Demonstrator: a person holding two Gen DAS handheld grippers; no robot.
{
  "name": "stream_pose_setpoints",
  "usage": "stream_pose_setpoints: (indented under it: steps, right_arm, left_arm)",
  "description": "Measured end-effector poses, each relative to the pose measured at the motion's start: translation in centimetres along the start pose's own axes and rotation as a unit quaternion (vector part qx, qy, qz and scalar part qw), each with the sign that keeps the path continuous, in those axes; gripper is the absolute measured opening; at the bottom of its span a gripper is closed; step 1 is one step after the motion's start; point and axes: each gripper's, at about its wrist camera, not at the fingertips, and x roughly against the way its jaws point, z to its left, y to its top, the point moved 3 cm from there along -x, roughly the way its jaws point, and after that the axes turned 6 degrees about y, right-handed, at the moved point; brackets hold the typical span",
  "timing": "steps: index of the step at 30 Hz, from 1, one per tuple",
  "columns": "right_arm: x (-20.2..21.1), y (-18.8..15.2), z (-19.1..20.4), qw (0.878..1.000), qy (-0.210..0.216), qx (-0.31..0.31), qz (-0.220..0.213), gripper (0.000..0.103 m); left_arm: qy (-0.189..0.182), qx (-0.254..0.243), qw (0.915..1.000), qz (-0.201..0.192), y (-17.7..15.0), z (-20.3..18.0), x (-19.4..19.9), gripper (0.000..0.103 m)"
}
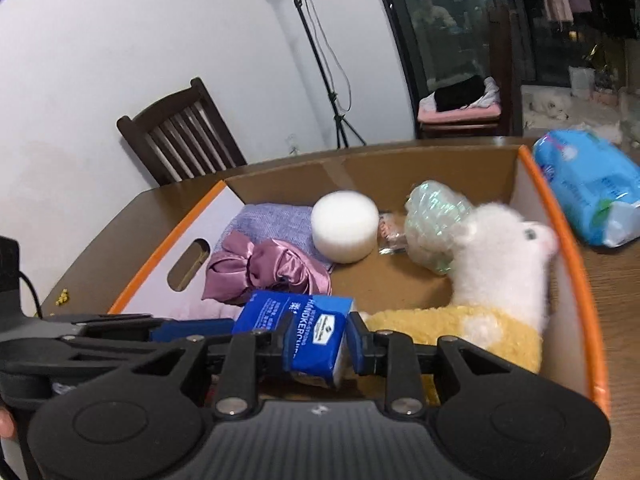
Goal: Organize soft objects
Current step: 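Carry the blue carton into the box with both tools and open them, then close the left tool on the pink-and-cream sponge block while the right tool closes on it too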
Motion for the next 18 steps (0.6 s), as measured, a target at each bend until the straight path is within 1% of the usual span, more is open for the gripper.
stream_pose_setpoints:
  steps: [1,3,5,6,8,9,10,11,14,18]
  right_arm:
    - [1.2,0.0,0.5,1.000,-0.002,0.008,-0.009,0.033]
    - [3.7,-0.2,1.2,0.999,0.005,0.016,-0.027,0.038]
    - [6.6,-1.1,1.8,0.999,0.007,0.019,-0.044,0.044]
    - [7.8,-1.6,2.0,0.999,0.005,0.020,-0.050,0.045]
    - [10.2,-3.1,2.3,0.998,0.007,0.014,-0.065,0.050]
    - [11.2,-4.0,2.3,0.997,0.011,0.007,-0.071,0.052]
    - [12.0,-4.7,2.3,0.997,0.015,-0.001,-0.076,0.059]
    - [12.7,-5.5,2.2,0.997,0.018,-0.012,-0.080,0.062]
    - [14.2,-7.7,2.1,0.995,0.025,-0.035,-0.088,0.062]
    - [15.5,-10.5,2.4,0.995,0.027,-0.040,-0.086,0.062]
  left_arm:
    - [0.004,-0.007,0.9999,-0.010,0.0,-0.3,1.3,0.055]
    - [0.018,-0.019,0.9987,-0.044,-0.4,-0.9,4.3,0.059]
    - [0.021,-0.029,0.9964,-0.077,-1.1,-1.3,7.5,0.068]
    - [0.021,-0.033,0.9950,-0.092,-1.7,-1.4,9.1,0.071]
    - [0.023,-0.044,0.9928,-0.109,-3.1,-1.8,11.5,0.076]
    - [0.027,-0.050,0.9921,-0.112,-4.0,-2.1,12.5,0.077]
    - [0.033,-0.057,0.9917,-0.111,-4.8,-2.4,13.1,0.079]
    - [0.038,-0.064,0.9911,-0.110,-5.6,-2.7,13.7,0.079]
    - [0.047,-0.070,0.9907,-0.107,-7.8,-3.4,14.7,0.080]
    - [0.044,-0.037,0.9927,-0.106,-10.0,-3.3,15.4,0.081]
